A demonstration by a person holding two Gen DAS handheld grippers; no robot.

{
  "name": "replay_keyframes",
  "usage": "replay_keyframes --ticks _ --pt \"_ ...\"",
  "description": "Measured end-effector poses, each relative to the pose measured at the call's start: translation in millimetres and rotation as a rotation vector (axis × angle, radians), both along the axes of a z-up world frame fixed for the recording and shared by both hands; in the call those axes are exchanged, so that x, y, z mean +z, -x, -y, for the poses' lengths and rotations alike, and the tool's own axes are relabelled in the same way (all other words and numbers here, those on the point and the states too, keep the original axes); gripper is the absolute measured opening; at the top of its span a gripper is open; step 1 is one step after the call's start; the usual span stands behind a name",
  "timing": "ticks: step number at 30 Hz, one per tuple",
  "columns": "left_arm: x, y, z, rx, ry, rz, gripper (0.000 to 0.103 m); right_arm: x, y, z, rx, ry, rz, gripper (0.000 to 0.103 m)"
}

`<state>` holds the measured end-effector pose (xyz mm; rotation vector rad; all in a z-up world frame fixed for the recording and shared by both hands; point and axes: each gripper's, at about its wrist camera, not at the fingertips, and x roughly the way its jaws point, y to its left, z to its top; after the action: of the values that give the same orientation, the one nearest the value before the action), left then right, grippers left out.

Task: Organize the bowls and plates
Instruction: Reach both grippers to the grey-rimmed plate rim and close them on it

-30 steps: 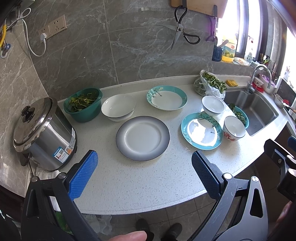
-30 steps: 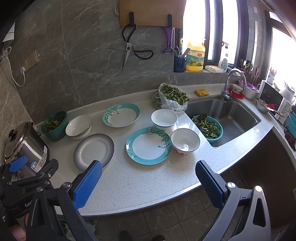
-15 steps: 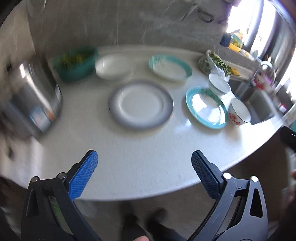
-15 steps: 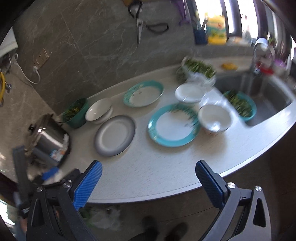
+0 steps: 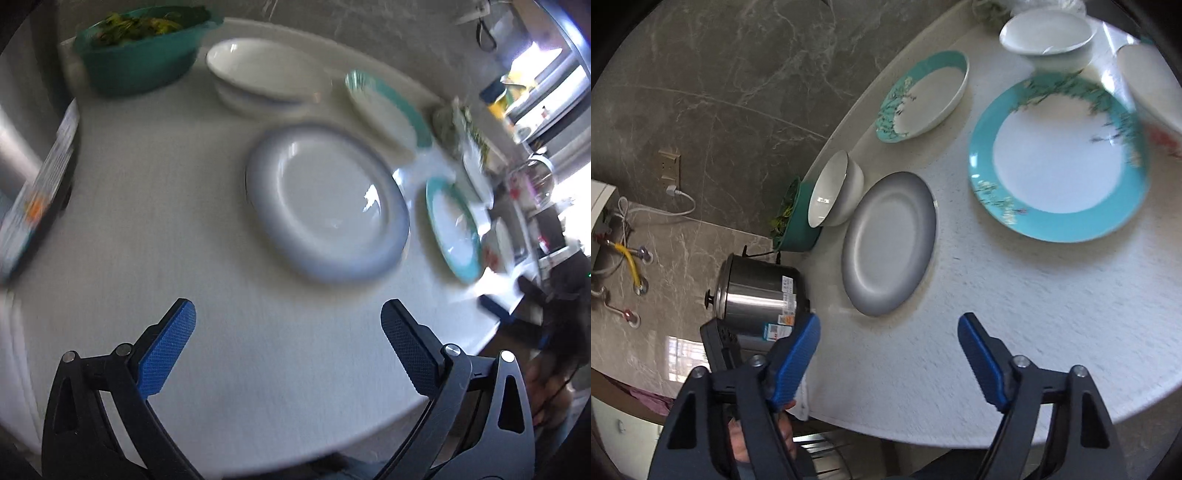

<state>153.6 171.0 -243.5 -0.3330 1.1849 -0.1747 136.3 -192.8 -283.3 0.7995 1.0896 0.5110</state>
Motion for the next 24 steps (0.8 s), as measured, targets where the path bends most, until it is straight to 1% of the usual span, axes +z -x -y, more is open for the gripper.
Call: replay_keyframes --ticks 1,2,3,5,7,9,10,11,14,16,18,20,22,24 --pt "-8.4 -18.8 -7.8 -0.009 -0.009 -0.016 0.101 -6.3 -8.6 -4.2 -0.004 -0.007 -0.006 0.074" --pt "-14.1 -34.3 -14.8 -0.014 0.005 -0.030 0.101 -11.6 -15.7 -6.3 -0.015 -0.018 -0.015 0.074" --pt "-19.6 -48.7 -21.1 -0.025 0.034 -0.031 0.101 -20.0 -23.4 -8.9 -0.030 -0.049 -0.033 0.074" --pt "-27.4 -71.2 -29.0 -0.056 0.049 -0.007 0.100 -28.2 -32.4 -11.8 -0.049 -0.070 -0.056 0.074" --pt "-34.6 -90.8 -34.2 -0.094 0.075 0.014 0.100 -33.1 -40.8 -17.3 -0.050 -0.055 -0.055 0.074" --pt "-41.8 -107.1 -34.7 -0.106 0.115 0.011 0.100 -38.8 -48.5 -21.3 -0.050 -0.051 -0.068 0.074" --pt "-47.1 -114.6 -35.8 -0.114 0.141 0.002 0.100 -41.5 -51.8 -21.9 -0.058 -0.053 -0.070 0.074" --pt "-49.7 -114.2 -33.5 -0.130 0.151 -0.013 0.100 -43.0 -53.8 -20.5 -0.060 -0.058 -0.071 0.074" --pt "-61.1 -132.7 -24.1 -0.168 0.151 -0.079 0.100 -47.6 -62.5 -21.1 -0.044 -0.076 -0.063 0.068" --pt "-63.9 -140.3 -20.3 -0.177 0.156 -0.094 0.100 -52.7 -69.2 -21.0 -0.035 -0.069 -0.077 0.064" --pt "-65.6 -143.6 -18.7 -0.195 0.155 -0.094 0.098 -58.7 -73.5 -19.6 -0.036 -0.078 -0.097 0.062" --pt "-67.1 -145.3 -16.7 -0.207 0.153 -0.095 0.092 -63.2 -78.5 -18.9 -0.031 -0.080 -0.108 0.062" --pt "-69.3 -150.6 -17.1 -0.216 0.177 -0.089 0.086 -65.5 -84.4 -19.8 -0.018 -0.079 -0.108 0.061" --pt "-69.9 -154.4 -14.7 -0.224 0.185 -0.081 0.073 -67.2 -89.3 -20.7 -0.010 -0.076 -0.109 0.059"
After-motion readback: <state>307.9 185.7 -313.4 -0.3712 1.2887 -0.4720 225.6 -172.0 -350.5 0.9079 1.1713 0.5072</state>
